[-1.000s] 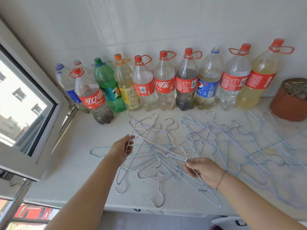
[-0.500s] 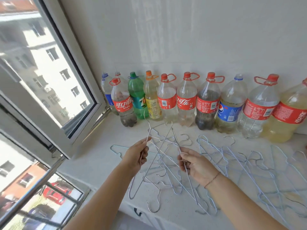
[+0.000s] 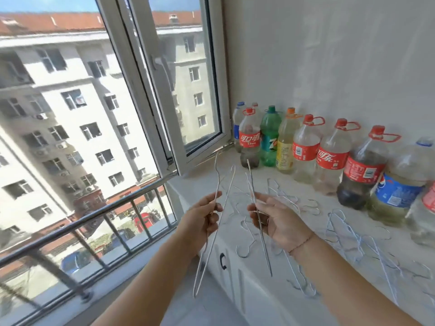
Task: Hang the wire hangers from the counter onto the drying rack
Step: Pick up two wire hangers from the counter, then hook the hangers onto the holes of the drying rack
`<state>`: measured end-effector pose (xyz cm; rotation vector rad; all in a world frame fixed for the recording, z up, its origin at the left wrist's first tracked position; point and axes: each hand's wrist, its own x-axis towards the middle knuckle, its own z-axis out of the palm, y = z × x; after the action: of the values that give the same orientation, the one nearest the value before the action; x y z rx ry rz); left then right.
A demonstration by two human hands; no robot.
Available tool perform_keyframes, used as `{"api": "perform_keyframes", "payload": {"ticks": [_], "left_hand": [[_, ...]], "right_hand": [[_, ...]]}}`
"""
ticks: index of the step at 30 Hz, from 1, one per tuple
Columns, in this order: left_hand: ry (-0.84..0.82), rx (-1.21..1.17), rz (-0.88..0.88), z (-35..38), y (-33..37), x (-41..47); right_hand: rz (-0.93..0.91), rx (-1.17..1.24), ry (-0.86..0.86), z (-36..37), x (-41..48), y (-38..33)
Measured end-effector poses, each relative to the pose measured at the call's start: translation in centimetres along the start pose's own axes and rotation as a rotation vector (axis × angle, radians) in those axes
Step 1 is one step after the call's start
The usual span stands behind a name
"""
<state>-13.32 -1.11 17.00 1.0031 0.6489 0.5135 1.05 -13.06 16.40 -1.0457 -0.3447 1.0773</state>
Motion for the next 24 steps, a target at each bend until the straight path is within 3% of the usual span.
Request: {"api": "perform_keyframes", "payload": {"ticks": [15,24], "left_hand": [[0.399,-0.119,0.351,-14.0,6.3,-25.6],[0.670,-0.128,0.451,-23.6,6.3,-45.8]], "right_hand": [[0.169,-0.167,-0.602,21.9,-8.9,8.8],[0.272,-0.198,-0.905,36.1,-19.5,17.8]]}}
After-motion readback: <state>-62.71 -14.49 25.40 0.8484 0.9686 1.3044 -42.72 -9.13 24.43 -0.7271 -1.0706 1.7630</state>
